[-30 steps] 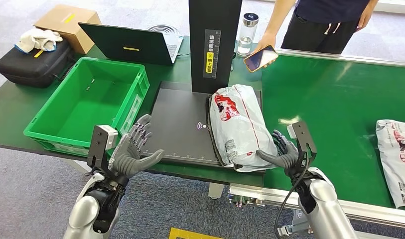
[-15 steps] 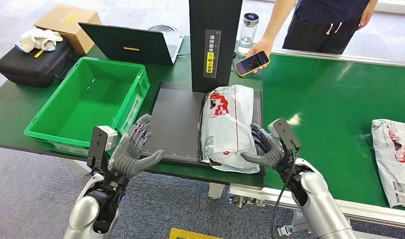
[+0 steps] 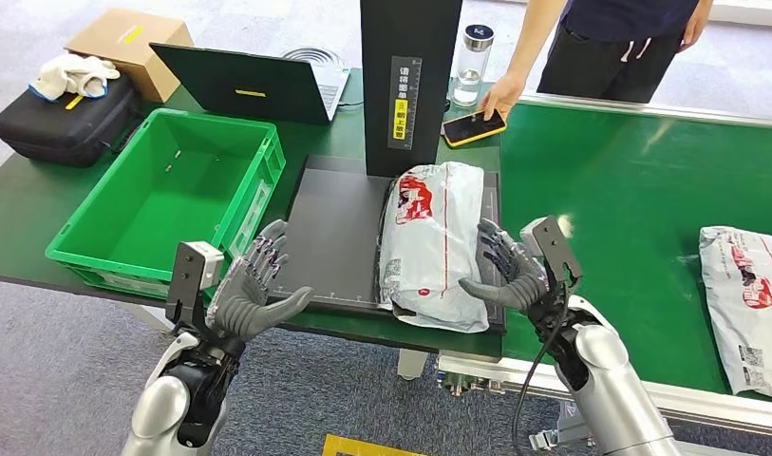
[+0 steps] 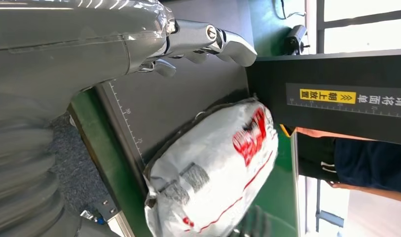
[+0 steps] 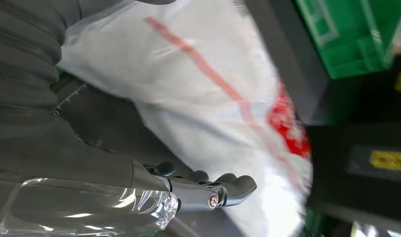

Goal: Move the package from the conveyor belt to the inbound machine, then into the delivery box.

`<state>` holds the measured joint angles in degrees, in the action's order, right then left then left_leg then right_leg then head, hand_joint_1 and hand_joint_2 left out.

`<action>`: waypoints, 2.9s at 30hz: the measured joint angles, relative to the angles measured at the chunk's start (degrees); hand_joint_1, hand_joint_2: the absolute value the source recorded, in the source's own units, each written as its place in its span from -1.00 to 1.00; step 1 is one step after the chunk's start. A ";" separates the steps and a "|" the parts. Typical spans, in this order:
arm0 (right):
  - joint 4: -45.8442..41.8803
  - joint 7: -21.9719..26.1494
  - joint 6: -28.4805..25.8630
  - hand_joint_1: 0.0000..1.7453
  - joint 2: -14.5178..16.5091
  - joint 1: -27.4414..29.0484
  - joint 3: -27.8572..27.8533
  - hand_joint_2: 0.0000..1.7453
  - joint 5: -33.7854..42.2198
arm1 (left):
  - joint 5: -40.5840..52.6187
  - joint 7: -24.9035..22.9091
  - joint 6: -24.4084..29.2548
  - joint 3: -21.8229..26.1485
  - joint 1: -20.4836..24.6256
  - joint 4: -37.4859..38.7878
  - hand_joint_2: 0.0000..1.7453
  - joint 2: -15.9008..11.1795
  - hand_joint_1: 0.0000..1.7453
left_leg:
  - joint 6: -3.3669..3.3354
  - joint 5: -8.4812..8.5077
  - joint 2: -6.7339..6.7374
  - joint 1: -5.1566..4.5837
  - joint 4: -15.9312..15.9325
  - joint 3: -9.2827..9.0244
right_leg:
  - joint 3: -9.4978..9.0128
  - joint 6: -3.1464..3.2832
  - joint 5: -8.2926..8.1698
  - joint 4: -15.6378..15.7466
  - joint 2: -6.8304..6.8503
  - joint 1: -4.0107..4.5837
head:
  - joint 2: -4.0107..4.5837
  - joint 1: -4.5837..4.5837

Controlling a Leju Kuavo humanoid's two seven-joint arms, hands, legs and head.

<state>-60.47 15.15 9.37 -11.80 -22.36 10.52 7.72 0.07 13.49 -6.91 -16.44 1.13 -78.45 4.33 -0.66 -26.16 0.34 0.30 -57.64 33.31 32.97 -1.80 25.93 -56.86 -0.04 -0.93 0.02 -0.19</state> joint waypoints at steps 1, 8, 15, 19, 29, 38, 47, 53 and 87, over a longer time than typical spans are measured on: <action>-1.35 0.53 -1.23 -1.00 0.04 0.64 -0.78 1.00 0.46 | 0.01 0.02 0.00 0.07 -0.11 -0.01 1.00 0.01 -1.00 | 0.00 0.00 0.00 0.00 0.00 0.00 | 0.00 0.00 0.00 0.00 0.00 0.00 | 0.00 0.00; -11.25 3.30 -7.90 -1.00 1.36 5.59 -8.06 1.00 5.31 | 0.20 0.34 -0.10 0.22 -0.28 -0.02 1.00 0.02 -1.00 | 0.00 0.00 -0.03 0.00 0.00 0.00 | -0.01 0.00 0.01 0.02 0.02 0.00 | 0.00 -0.01; -21.07 5.73 -12.99 -1.00 3.51 10.93 -15.77 1.00 8.82 | 0.48 0.52 -0.51 0.29 -0.26 -0.02 1.00 0.08 -1.00 | 0.00 0.00 -0.08 0.00 0.00 0.00 | 0.00 0.00 0.01 0.02 0.04 0.00 | 0.00 0.00; -25.54 6.60 -13.84 -1.00 4.38 13.55 -19.03 1.00 10.19 | 0.77 0.42 -1.28 0.22 -0.19 0.02 1.00 0.23 -1.00 | 0.00 -0.01 -0.08 0.00 0.00 0.00 | 0.00 0.00 0.01 0.03 0.04 0.00 | 0.01 -0.01; -30.01 6.69 -14.27 -1.00 5.13 16.29 -21.57 1.00 10.64 | 1.03 0.22 -2.04 -0.15 -0.16 0.28 1.00 1.04 -1.00 | 0.00 0.00 -0.07 0.00 0.00 -0.02 | -0.01 -0.01 0.00 0.03 0.03 0.00 | 0.00 0.00; -30.56 6.95 -14.31 -1.00 5.20 16.45 -21.67 1.00 10.83 | 3.38 -0.88 -3.69 -2.32 0.89 2.40 1.00 1.79 -1.00 | 0.00 0.00 -0.06 -0.01 0.00 -0.01 | -0.01 -0.01 0.01 0.04 0.04 -0.01 | 0.00 0.01; -34.59 7.70 -15.36 -1.00 6.21 19.70 -23.57 1.00 11.17 | 9.05 -1.25 -5.79 -9.59 9.56 15.93 1.00 5.06 -1.00 | -0.05 0.03 -0.37 -0.05 -0.06 0.02 | -0.05 -0.06 0.01 0.06 0.32 -0.05 | 0.00 0.00; -37.18 7.71 -14.38 -1.00 7.12 21.10 -24.97 1.00 10.05 | 13.13 -0.34 -3.89 -15.55 16.39 28.39 1.00 8.33 -1.00 | -0.05 0.02 -0.33 -0.06 -0.06 0.02 | -0.05 -0.06 0.01 0.06 0.25 -0.07 | 0.01 -0.01; -45.31 10.72 -24.45 -1.00 8.13 28.62 -28.85 1.00 -10.19 | 16.03 -0.33 0.90 -23.23 22.87 39.63 1.00 12.63 -1.00 | -0.05 0.02 -0.34 -0.07 -0.04 0.00 | -0.04 -0.07 0.02 0.06 0.26 -0.07 | 0.00 -0.01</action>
<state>-105.78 25.87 -15.08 -3.67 6.27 -18.33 -2.46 16.09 13.16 -6.01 -39.67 24.01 -38.82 16.96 -0.71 -26.14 0.01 0.23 -57.69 33.32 32.93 -1.86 25.95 -56.81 0.22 -1.00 0.02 -0.20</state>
